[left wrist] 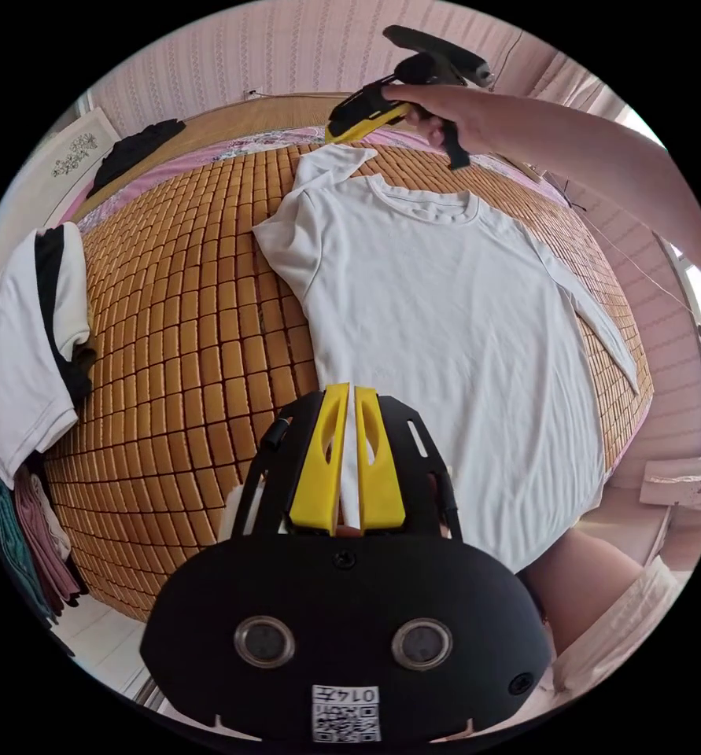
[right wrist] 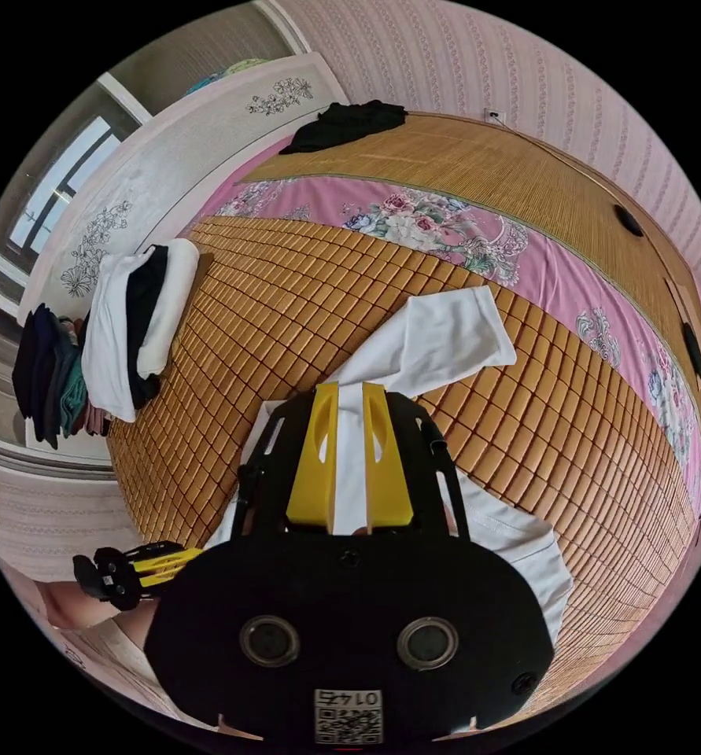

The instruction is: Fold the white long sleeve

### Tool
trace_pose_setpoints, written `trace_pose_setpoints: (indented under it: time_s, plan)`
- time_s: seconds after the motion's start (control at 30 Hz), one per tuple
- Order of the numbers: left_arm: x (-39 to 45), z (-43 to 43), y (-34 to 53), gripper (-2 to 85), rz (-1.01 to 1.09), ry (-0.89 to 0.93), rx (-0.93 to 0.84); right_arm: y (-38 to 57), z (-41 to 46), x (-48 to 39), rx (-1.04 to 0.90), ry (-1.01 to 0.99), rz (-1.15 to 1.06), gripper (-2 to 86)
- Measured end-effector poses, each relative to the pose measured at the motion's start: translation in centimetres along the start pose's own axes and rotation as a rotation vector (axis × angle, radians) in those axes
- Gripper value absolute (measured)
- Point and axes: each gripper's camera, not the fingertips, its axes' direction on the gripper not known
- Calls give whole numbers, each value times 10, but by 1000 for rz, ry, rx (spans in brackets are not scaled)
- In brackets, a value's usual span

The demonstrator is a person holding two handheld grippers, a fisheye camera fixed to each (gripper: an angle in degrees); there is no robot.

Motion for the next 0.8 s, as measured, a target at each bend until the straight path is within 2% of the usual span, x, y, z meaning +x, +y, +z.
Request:
trace_pose_setpoints:
  time_s: [0.1,0.17,0.33,0.43,0.5,0.57,0.67,0.8]
  plan:
    - [-10,7,15,-2,-2,20,-10,-40,40,-3,-86,132,68,73]
    - [-14,6,24,-3,-6,31,4,-54,61,-2,-157,143,103,65]
    - [-24,0,44,-5,-12,47,26,-73,51,-24,-65,-24,-14,0]
    - [-34,-5,59,-4,-33,80,43,-71,14,-71,70,-221,-271,-4]
    - [-40,-14,71,-2,-31,99,63,-55,-26,-120,129,-476,-610,-3]
    - [-44,-27,82,0,-24,110,88,-41,-48,-150,123,-559,-793,-1]
    - [-51,-55,109,2,-5,129,125,-32,-53,-175,99,-432,-848,8]
    - [-73,-91,157,3,-52,110,124,-37,-22,-172,26,-242,-725,55]
